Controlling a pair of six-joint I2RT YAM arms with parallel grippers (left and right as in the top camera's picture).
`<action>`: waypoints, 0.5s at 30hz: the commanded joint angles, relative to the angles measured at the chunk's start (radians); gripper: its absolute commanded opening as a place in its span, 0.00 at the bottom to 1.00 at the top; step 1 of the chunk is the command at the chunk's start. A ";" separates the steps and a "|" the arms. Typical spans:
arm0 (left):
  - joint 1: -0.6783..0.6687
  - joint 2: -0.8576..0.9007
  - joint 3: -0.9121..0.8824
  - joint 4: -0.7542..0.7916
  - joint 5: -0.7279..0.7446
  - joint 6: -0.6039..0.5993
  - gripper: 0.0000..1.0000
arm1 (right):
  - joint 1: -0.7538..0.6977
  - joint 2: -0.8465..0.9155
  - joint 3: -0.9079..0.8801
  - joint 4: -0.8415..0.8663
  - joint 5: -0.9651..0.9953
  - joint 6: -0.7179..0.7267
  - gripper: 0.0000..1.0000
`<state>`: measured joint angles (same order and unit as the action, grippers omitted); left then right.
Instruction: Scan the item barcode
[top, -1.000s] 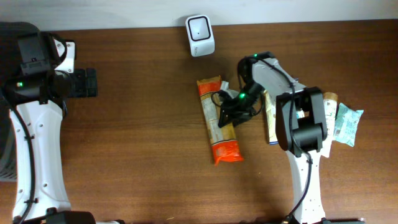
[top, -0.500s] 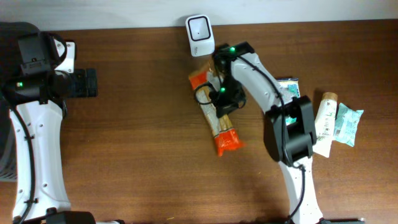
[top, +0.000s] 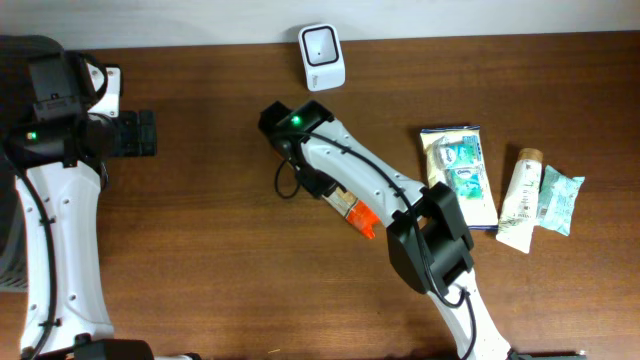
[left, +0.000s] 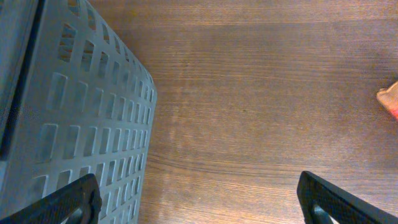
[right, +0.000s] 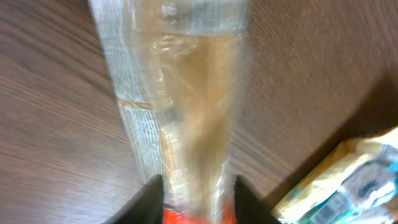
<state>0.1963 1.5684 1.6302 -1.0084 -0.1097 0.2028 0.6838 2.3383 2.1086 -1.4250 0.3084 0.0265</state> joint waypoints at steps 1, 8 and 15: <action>0.005 -0.011 0.013 0.001 -0.003 0.012 0.99 | -0.047 -0.032 0.022 -0.012 -0.114 0.004 0.54; 0.005 -0.011 0.013 0.001 -0.003 0.012 0.99 | -0.218 -0.037 0.022 -0.040 -0.396 -0.075 0.57; 0.005 -0.011 0.013 0.001 -0.003 0.012 0.99 | -0.413 0.011 -0.008 0.016 -0.681 -0.334 0.78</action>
<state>0.1963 1.5684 1.6302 -1.0084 -0.1097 0.2028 0.3180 2.3383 2.1094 -1.4330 -0.2153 -0.1947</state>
